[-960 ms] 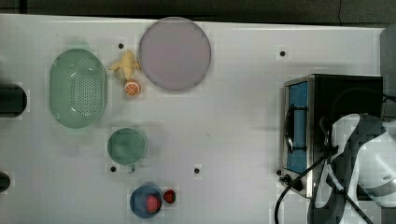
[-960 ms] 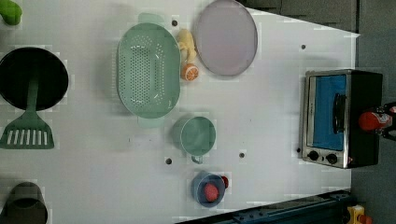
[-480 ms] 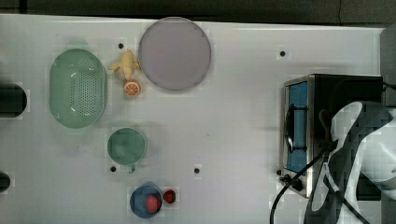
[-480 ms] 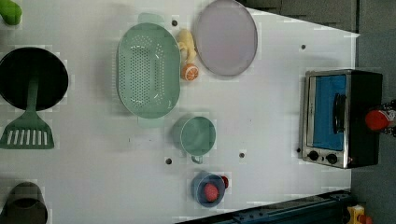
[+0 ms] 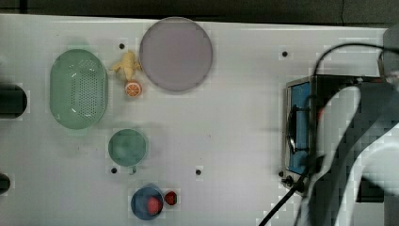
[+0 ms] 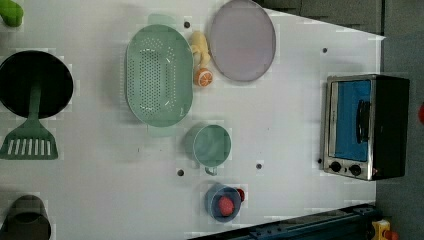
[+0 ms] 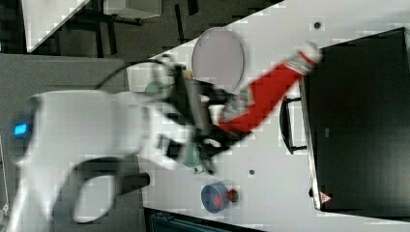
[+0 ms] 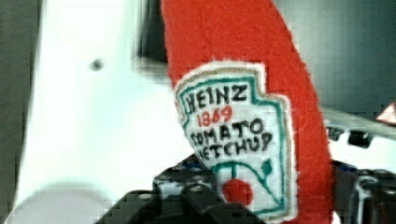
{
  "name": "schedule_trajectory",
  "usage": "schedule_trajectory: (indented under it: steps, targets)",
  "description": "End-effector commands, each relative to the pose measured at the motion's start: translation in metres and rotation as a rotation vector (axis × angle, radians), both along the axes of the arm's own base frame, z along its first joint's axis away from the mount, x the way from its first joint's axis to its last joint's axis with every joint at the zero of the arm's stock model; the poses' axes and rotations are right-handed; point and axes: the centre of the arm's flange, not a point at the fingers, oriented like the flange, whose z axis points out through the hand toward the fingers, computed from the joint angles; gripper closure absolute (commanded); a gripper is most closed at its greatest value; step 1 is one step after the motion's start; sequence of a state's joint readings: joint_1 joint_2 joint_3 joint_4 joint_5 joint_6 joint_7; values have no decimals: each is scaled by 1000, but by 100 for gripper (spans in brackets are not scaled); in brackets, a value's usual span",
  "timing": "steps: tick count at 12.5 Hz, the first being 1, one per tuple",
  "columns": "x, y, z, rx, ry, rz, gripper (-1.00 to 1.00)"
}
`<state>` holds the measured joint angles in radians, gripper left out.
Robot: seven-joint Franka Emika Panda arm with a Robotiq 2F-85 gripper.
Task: Pick Ketchup from oven and place it on table.
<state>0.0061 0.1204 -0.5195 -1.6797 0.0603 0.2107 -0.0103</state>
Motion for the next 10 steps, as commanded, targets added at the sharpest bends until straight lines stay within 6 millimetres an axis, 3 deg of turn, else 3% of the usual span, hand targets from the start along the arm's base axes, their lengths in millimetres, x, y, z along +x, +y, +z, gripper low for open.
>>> schedule_trajectory:
  steps: [1, 4, 6, 8, 10]
  targets:
    - [39, 103, 25, 15, -42, 266, -29]
    - [54, 176, 8, 40, -9, 396, -29]
    - [55, 211, -12, 57, 24, 456, -29]
    - [52, 229, -38, 67, 49, 468, -29]
    - [45, 234, -75, 71, 73, 431, -29]
